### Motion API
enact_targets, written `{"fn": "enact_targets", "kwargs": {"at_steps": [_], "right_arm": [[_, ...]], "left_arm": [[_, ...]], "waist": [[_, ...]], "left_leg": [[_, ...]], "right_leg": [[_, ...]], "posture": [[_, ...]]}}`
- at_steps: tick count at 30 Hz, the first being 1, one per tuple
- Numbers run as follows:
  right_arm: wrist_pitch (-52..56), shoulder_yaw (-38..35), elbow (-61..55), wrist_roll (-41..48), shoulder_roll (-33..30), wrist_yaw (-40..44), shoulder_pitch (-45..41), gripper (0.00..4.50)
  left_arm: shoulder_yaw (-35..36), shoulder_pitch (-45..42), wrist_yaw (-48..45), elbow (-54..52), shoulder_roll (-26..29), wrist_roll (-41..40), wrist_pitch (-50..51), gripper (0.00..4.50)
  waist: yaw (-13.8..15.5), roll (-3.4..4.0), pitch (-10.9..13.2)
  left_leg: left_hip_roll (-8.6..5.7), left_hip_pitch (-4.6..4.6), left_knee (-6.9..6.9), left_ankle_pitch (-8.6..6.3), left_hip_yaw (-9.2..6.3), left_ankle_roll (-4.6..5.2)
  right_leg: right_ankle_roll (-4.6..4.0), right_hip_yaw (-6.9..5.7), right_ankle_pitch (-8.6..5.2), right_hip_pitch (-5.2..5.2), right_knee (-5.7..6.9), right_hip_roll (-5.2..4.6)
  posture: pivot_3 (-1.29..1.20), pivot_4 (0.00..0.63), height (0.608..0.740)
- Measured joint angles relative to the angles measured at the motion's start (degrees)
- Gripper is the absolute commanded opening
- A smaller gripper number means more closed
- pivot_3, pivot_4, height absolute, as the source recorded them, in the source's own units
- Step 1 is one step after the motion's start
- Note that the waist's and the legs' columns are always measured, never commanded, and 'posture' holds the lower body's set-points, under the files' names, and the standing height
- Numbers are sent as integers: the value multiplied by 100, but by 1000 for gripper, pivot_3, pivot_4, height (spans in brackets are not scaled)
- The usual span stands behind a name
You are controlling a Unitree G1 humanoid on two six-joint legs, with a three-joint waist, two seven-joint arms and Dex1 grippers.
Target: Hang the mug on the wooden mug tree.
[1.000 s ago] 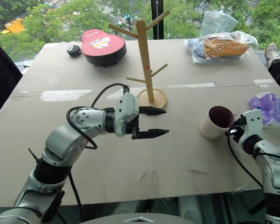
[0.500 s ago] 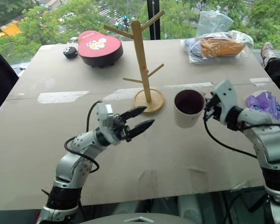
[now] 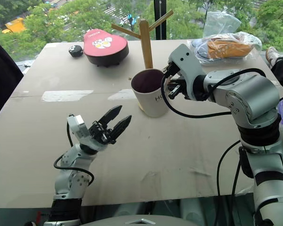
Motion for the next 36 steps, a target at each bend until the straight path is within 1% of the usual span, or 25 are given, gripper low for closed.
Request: {"fn": "enact_targets", "kwargs": {"at_steps": [10,18,21,23,24,26,28,30,33,36], "right_arm": [[-97,293,425,-193,477,-133,-594,137],[-410,621,1312,-582,834,-208,-772,137],[-536,654,1494,-687,880,-199,-814,942],[-651,653,1548,-763,884,-186,-865,1914],[-695,648,1558,-804,899,-187,-877,2326],[-739,592,1599,-861,926,-190,-881,3455],[-734,503,1597,-865,936,-181,-880,4273],[-704,384,1577,-828,894,-129,-878,4273],[-499,48,1284,-567,608,111,-795,4273],[-335,-326,923,-229,198,406,-414,4273]], "left_arm": [[69,-56,-131,221,-24,-80,-232,3140],[75,-145,-135,241,-73,-89,-290,3140],[71,-144,-135,242,-96,-89,-292,3140],[68,-144,-136,241,-104,-89,-291,3140],[67,-144,-135,241,-104,-89,-291,3140],[67,-142,-136,240,-103,-91,-290,3140],[67,-142,-136,239,-103,-93,-289,3140],[65,-139,-136,234,-103,-96,-288,3140],[69,-128,-134,218,-97,-134,-285,3140],[75,-120,-125,196,-89,-140,-278,3140]], "waist": [[-25,1,-1],[-103,1,-1],[-139,1,-1],[-150,1,-1],[-151,1,-1],[-152,1,-1],[-154,1,-1],[-151,1,-1],[-126,1,-1],[-117,0,-2]], "left_leg": [[0,0,0,0,0,0],[0,0,0,0,1,0],[0,0,-1,0,1,0],[0,0,-3,0,1,0],[0,0,-3,0,1,0],[0,0,-5,0,1,0],[0,0,-7,0,1,0],[0,-1,-7,0,1,0],[-1,-5,-8,0,-1,0],[-1,-5,-9,-1,4,2]], "right_leg": [[0,-1,0,-2,2,2],[-1,0,0,-4,4,2],[0,0,0,-6,4,2],[-1,0,0,-7,4,2],[-1,0,0,-8,4,2],[-1,1,0,-9,4,2],[-1,1,0,-11,4,2],[-1,1,0,-11,3,2],[-1,-3,0,-11,-2,1],[-1,-1,0,-11,-3,0]], "posture": [[0,150,740],[0,150,740],[0,150,740],[0,150,740],[0,150,740],[0,150,740],[0,150,740],[0,150,740],[0,150,740],[0,150,740]]}}
